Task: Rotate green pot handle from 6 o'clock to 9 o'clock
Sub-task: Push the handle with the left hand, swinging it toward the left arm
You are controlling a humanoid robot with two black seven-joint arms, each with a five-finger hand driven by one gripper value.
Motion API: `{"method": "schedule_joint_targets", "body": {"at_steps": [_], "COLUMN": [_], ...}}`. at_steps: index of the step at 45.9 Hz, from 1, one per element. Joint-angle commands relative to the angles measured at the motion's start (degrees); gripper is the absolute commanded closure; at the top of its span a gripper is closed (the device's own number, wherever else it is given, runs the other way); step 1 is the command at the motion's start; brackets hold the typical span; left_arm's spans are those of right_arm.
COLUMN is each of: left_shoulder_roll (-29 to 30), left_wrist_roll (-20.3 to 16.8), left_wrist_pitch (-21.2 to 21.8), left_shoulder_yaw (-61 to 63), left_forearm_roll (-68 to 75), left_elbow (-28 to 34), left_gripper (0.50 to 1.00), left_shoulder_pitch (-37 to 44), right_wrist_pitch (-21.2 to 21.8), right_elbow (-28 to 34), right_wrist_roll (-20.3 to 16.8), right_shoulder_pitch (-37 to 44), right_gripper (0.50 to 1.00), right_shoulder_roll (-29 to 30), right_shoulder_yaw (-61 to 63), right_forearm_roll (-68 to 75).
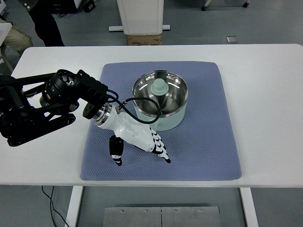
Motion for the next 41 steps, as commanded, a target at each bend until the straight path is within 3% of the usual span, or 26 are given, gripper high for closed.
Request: {"method": "schedule_joint_targets", "body": {"at_steps": [1, 41], "left_shoulder_roll": [0.2, 0.99], "left_wrist_roll": [0.0, 0.0], "left_wrist_pitch": [0.1, 0.54], "left_shoulder_yaw": [1.04, 7.81], "left_forearm_roll": [0.44, 3.61], "left_elbow": [0.0, 0.09], "left_gripper": [0.5, 0.5], "left_shoulder_pitch": [-0.75, -10.33], "right_wrist_pitch": [0.0, 0.0], "right_elbow": [0.0, 0.0], "right_wrist_roll": [0.0, 0.0], "right_shoulder_pitch": [0.0, 0.0], "right_gripper": [0.5, 0.5], "right_shoulder_roll": [0.0, 0.0], "right_shoulder_yaw": [0.0, 0.0], "right_forearm_roll": [0.0, 0.0]}}
